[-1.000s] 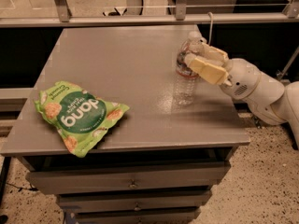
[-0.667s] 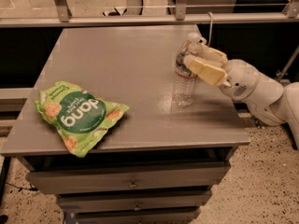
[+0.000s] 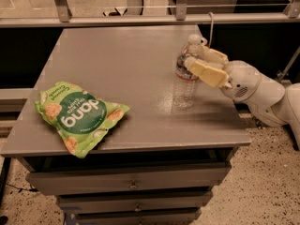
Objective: Place water bottle upright
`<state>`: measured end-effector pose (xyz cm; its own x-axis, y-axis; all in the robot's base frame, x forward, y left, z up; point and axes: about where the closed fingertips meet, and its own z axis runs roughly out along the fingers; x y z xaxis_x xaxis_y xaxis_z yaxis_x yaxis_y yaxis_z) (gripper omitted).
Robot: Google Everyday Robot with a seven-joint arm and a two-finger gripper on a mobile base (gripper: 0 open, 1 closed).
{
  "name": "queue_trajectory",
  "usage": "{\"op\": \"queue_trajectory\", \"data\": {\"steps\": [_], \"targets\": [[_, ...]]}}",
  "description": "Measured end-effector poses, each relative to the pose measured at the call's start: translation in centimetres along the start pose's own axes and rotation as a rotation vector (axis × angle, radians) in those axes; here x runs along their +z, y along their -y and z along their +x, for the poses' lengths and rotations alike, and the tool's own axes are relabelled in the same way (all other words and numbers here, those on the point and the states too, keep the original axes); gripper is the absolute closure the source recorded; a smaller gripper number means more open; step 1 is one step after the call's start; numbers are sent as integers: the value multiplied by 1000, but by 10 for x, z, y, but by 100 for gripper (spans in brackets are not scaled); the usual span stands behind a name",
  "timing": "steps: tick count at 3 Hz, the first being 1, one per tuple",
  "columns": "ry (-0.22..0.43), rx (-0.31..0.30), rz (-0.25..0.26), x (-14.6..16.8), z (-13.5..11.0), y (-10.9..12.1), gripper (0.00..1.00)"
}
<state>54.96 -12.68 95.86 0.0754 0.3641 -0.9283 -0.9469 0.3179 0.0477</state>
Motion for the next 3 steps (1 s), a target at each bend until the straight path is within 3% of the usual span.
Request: {"op": "queue_trajectory", "data": {"steps": [1, 2, 3], "targets": [[-3, -2, -4, -1, 0, -2, 14], [-7, -6, -10, 0, 0, -3, 0], [-9, -8, -10, 0, 0, -3, 0]]}}
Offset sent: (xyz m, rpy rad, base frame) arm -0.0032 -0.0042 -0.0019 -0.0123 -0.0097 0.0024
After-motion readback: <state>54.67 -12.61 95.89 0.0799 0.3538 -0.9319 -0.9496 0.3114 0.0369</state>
